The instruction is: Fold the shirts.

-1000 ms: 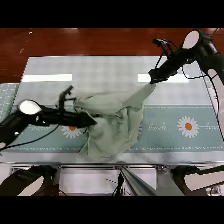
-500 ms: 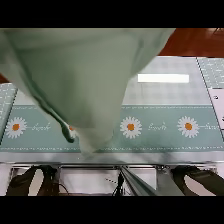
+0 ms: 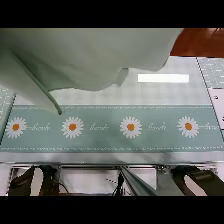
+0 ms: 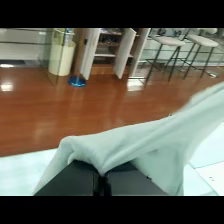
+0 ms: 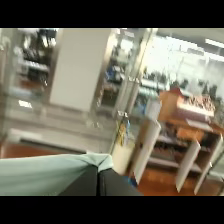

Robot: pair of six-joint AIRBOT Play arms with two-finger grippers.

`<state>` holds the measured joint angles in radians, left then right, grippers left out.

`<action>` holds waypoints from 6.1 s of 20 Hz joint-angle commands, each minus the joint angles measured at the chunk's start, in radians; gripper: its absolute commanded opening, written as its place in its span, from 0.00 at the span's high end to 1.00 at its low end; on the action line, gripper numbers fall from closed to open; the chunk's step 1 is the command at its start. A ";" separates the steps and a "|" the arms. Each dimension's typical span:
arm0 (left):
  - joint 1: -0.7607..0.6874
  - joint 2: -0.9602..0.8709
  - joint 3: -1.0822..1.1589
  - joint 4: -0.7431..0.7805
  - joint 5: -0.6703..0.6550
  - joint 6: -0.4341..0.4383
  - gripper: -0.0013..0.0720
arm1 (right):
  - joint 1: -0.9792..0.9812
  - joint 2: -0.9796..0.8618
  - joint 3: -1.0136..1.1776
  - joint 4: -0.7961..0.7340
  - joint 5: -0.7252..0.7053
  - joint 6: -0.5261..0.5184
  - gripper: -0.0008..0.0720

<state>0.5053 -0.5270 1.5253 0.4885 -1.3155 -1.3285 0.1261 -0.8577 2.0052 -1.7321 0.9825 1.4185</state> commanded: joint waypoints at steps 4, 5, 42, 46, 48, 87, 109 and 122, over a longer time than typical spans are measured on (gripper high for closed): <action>0.005 0.002 -0.042 -0.043 -0.234 -0.210 0.95 | 0.000 -0.072 0.010 -0.031 0.344 -0.046 0.96; 0.005 0.002 -0.063 -0.043 -0.275 -0.216 0.95 | 0.000 -0.087 0.010 -0.029 0.364 -0.047 0.96; 0.055 -0.564 -0.794 0.631 -0.188 0.071 0.17 | -0.221 -0.814 -0.095 0.196 0.703 0.051 0.47; 0.049 -0.563 -0.934 0.633 -0.128 0.110 0.17 | -0.237 -0.734 -0.289 0.207 0.586 0.039 0.47; 0.049 -0.564 -0.950 0.646 -0.082 0.113 0.17 | -0.237 -0.713 -0.380 0.208 0.554 0.029 0.37; -0.132 -0.673 -0.960 0.370 0.021 0.342 0.95 | 0.193 -0.435 -1.379 1.111 -0.157 -0.010 0.96; -0.132 0.127 -0.115 -0.078 0.304 0.348 0.95 | -0.088 0.219 -0.402 0.591 -0.148 -0.023 0.96; -0.132 0.114 -0.504 0.111 -0.064 -0.030 0.95 | -0.087 0.008 -0.319 0.093 0.664 0.007 0.96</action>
<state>0.3737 -0.4053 1.1774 0.6296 -1.3453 -1.3121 0.0387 -0.7513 1.6821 -1.6283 1.4990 1.4631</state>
